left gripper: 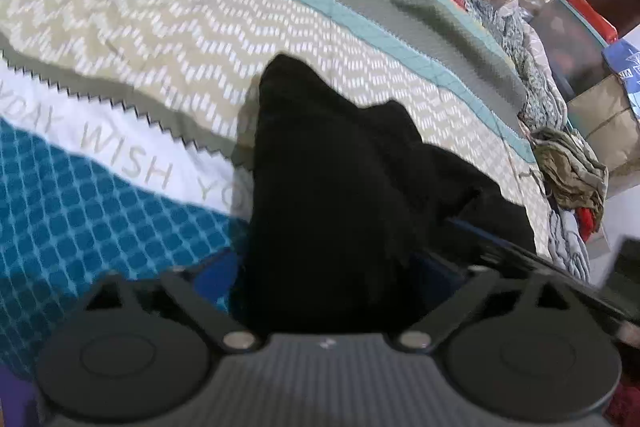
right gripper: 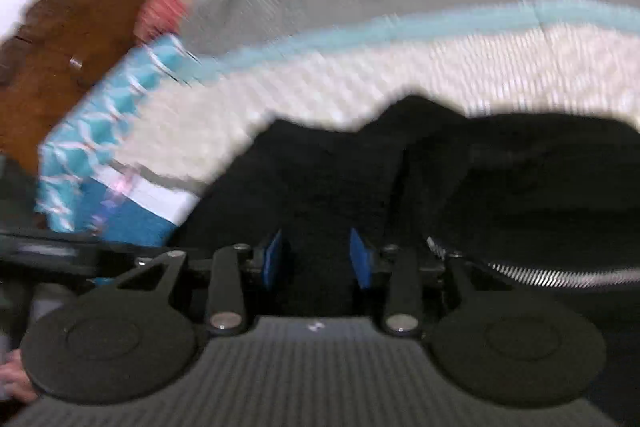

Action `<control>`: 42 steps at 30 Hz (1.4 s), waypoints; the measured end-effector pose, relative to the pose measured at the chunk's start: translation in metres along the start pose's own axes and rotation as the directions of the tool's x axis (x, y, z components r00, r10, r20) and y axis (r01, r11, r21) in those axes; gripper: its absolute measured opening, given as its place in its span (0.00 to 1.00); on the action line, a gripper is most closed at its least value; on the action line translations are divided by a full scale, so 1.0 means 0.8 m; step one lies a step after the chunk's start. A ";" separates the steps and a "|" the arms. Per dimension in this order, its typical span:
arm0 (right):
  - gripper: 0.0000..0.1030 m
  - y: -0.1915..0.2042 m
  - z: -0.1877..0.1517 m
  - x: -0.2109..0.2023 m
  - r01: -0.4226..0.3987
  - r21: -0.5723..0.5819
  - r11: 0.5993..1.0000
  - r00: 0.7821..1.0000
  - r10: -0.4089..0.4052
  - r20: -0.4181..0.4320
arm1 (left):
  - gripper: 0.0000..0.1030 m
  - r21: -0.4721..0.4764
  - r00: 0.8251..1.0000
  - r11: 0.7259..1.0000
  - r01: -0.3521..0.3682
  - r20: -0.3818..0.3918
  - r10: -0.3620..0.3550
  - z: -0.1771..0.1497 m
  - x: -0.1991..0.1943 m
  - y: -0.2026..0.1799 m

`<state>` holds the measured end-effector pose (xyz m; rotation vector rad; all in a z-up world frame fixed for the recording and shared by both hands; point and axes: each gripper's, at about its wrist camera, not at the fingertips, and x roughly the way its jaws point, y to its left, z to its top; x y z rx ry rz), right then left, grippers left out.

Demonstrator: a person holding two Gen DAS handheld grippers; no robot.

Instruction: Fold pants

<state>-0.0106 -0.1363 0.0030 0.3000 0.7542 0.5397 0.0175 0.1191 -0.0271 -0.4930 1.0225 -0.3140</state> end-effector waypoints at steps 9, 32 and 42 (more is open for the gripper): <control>0.42 -0.003 -0.014 0.001 0.042 0.035 0.999 0.999 -0.043 0.030 | 0.86 -0.043 0.999 0.998 -0.040 -0.016 0.039 0.025 0.036 0.001; 0.73 -0.133 -0.019 -0.135 0.387 0.264 0.884 0.857 -0.450 0.251 | 0.66 0.100 0.995 0.990 -0.103 0.002 0.103 0.011 0.033 -0.039; 0.13 -0.169 -0.016 -0.106 0.382 0.246 0.891 0.891 -0.426 0.159 | 0.26 0.180 0.984 0.968 -0.174 0.074 0.163 0.009 0.017 -0.063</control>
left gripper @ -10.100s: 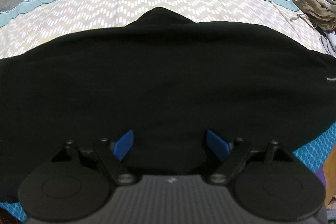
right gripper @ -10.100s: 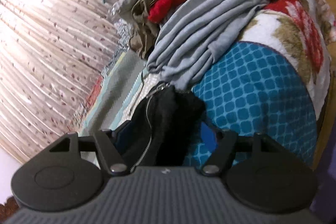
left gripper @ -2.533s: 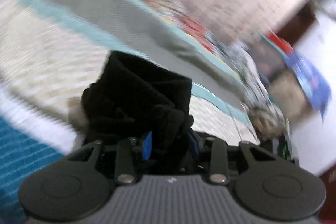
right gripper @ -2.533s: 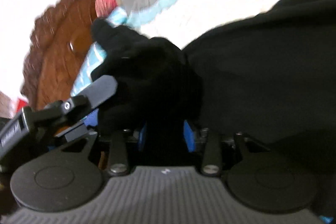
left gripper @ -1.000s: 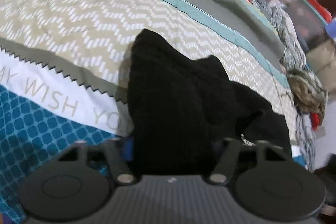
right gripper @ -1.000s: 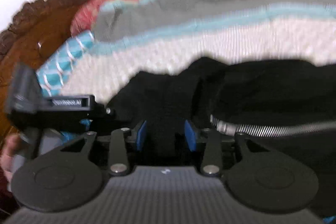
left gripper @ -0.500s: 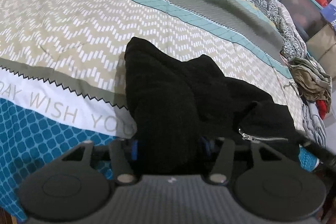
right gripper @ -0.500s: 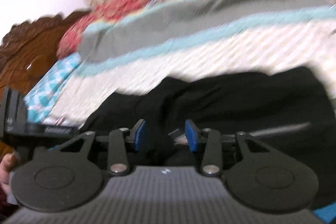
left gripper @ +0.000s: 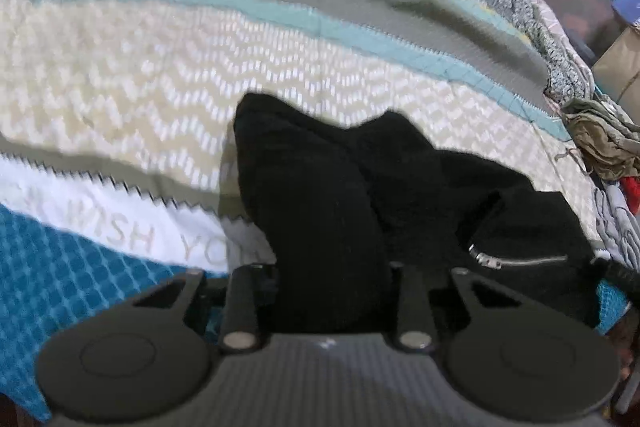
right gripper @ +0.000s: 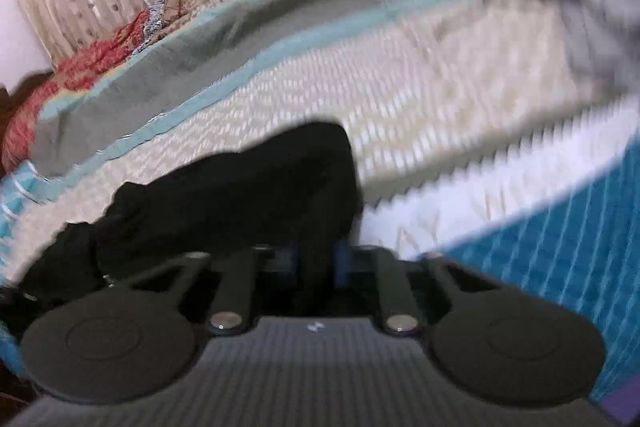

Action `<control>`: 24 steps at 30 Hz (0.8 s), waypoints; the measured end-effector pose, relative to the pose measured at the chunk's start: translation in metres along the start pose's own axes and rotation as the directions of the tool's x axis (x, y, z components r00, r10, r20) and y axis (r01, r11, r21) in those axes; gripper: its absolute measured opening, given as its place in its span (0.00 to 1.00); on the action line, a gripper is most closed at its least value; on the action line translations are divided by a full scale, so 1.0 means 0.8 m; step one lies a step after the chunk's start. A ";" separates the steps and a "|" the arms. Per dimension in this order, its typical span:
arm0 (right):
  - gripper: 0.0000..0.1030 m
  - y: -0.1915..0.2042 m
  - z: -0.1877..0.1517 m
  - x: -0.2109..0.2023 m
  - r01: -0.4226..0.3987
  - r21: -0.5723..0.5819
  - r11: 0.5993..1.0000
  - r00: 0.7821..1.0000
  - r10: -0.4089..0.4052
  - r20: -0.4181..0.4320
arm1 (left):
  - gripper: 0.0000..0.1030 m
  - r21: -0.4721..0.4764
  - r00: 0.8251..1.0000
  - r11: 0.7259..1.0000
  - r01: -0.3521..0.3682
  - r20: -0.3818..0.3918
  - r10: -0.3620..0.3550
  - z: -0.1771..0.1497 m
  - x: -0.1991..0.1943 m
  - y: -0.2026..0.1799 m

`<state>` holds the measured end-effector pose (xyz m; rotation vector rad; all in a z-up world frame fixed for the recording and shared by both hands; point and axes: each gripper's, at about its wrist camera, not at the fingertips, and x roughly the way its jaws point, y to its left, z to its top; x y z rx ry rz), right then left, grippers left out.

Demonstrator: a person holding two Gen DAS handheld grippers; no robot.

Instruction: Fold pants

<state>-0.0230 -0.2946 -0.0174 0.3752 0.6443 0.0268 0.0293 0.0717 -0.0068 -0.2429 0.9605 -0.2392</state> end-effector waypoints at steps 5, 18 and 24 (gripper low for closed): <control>0.13 0.024 0.042 -0.029 0.070 -0.135 0.988 0.978 -0.042 0.204 | 0.26 0.049 0.998 0.998 -0.026 0.055 0.023 -0.001 -0.012 -0.024; 0.60 0.002 0.024 -0.020 0.119 0.038 0.992 0.972 -0.124 0.201 | 0.33 0.041 0.999 0.998 -0.039 0.003 0.038 -0.009 0.000 -0.029; 0.62 0.160 0.024 0.031 -0.334 -0.144 0.931 0.943 0.331 -0.043 | 0.69 0.052 0.999 0.998 -0.033 -0.007 0.033 -0.030 -0.008 -0.029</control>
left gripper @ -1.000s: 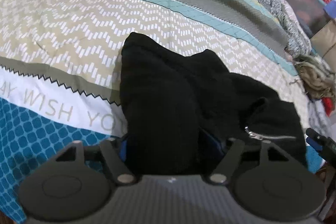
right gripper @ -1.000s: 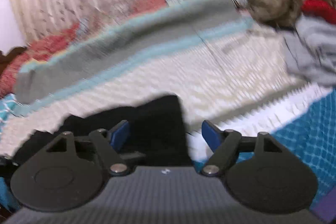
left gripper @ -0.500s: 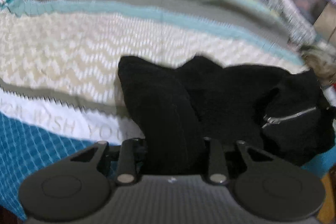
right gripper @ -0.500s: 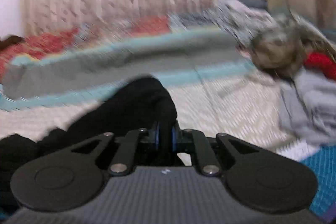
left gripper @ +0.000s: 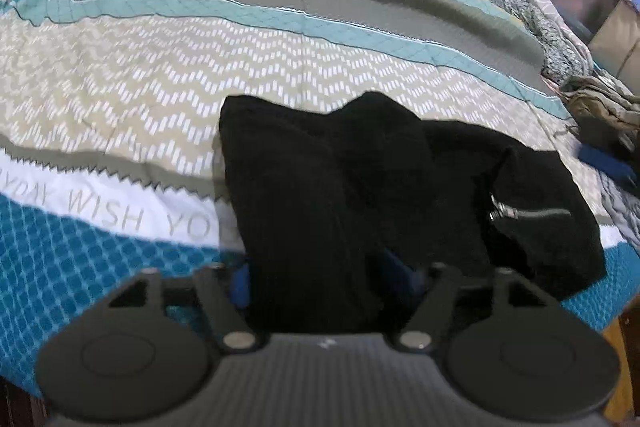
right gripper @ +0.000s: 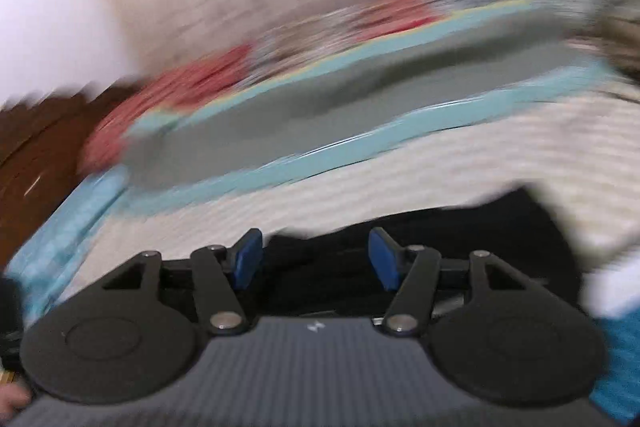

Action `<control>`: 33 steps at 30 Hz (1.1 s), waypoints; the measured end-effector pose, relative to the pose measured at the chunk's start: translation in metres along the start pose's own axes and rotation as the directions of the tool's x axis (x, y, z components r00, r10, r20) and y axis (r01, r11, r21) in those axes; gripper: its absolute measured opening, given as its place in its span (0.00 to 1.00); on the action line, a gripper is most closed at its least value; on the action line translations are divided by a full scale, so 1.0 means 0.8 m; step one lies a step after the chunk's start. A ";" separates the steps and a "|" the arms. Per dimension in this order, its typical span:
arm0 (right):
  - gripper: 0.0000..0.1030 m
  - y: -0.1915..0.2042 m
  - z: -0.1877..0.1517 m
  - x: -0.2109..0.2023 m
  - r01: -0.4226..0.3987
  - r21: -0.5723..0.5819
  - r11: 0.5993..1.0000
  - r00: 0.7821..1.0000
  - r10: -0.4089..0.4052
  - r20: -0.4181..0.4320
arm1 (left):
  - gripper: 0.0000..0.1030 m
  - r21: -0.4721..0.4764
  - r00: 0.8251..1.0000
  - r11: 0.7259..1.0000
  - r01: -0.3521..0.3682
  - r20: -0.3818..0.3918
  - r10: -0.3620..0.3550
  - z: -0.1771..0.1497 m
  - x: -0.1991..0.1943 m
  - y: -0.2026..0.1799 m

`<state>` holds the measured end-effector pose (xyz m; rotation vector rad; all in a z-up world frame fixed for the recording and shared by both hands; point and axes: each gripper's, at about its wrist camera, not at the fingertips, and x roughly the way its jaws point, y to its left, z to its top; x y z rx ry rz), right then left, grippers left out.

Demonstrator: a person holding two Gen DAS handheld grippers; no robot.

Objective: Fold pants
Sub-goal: 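Fold the held leg end with the left gripper toward the right gripper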

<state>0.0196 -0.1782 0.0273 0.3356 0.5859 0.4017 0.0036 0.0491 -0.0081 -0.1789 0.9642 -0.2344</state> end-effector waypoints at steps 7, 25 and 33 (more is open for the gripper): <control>0.76 0.125 -0.008 0.130 -0.096 -0.219 0.971 0.971 0.043 -0.237 | 0.84 -0.060 0.996 0.997 0.056 0.076 -0.052 -0.032 -0.045 0.046; 0.19 0.133 -0.013 0.192 0.000 -0.214 0.977 0.880 -0.102 -0.464 | 0.38 -0.023 0.972 0.977 0.212 0.105 -0.208 -0.032 -0.037 0.041; 0.18 0.010 0.072 0.076 -0.081 0.158 0.984 0.953 0.123 -0.277 | 0.34 0.191 0.943 0.947 0.258 0.164 -0.290 0.037 -0.082 -0.066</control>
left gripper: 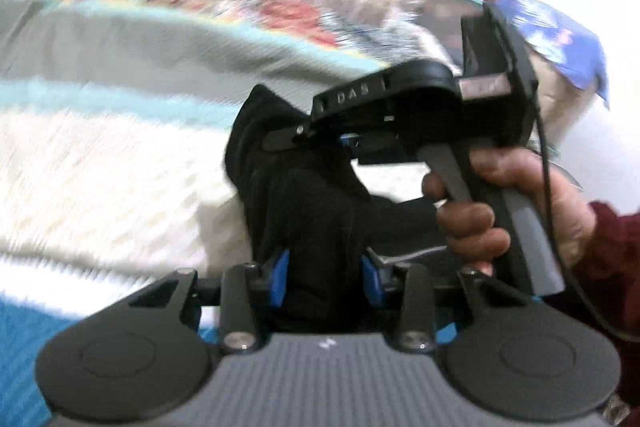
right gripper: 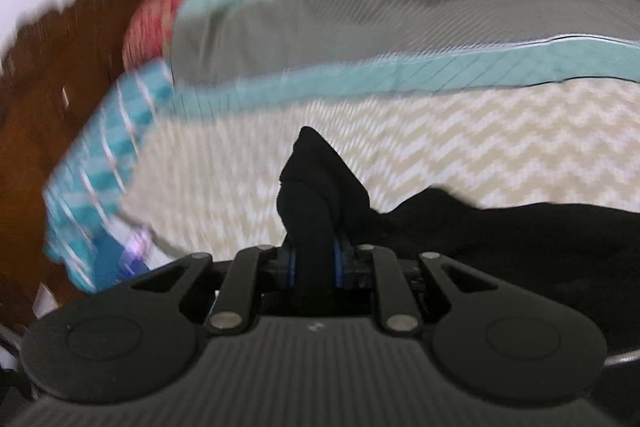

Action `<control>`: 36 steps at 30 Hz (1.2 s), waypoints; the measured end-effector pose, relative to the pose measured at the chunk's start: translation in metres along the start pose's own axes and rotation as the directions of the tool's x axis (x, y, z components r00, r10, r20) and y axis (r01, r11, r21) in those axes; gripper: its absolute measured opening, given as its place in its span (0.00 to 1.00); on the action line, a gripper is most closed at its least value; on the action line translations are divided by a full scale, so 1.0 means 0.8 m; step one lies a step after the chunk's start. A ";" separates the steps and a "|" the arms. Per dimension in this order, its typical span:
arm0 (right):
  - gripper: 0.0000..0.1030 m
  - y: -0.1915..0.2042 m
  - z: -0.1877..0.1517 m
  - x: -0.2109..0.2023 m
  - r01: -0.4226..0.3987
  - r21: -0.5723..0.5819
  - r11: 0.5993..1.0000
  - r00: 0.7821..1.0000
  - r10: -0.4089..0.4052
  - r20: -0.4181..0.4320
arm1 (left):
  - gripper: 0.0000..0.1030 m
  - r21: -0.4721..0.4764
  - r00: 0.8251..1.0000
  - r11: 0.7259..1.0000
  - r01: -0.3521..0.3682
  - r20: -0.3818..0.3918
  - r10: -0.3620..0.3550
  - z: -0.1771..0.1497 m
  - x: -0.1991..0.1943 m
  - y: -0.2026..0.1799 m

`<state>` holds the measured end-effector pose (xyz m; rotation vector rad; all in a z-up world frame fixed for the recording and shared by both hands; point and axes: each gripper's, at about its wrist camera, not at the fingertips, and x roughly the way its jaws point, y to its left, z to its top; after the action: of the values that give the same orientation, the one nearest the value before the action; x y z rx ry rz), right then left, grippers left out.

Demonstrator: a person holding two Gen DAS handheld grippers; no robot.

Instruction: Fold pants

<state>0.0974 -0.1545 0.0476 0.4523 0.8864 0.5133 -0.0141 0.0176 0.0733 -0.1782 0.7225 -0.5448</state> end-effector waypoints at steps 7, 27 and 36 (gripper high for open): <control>0.18 -0.117 0.004 -0.105 -0.079 0.141 0.987 0.990 0.062 0.126 | 0.34 0.240 0.992 0.966 0.101 -0.099 -0.079 0.041 0.083 -0.137; 0.39 -0.316 -0.097 -0.158 0.017 0.461 0.887 0.952 -0.155 0.265 | 0.71 0.665 0.972 0.730 0.160 -0.233 -0.001 -0.054 0.219 -0.301; 0.52 -0.230 -0.140 -0.256 0.056 0.253 0.966 0.888 -0.164 0.429 | 0.83 0.347 0.984 0.921 0.177 -0.095 -0.153 0.034 0.116 -0.180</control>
<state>-0.0594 -0.4039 0.0055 0.7000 0.5207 0.1816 0.0024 -0.1545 0.0883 0.1177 0.6647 -0.8367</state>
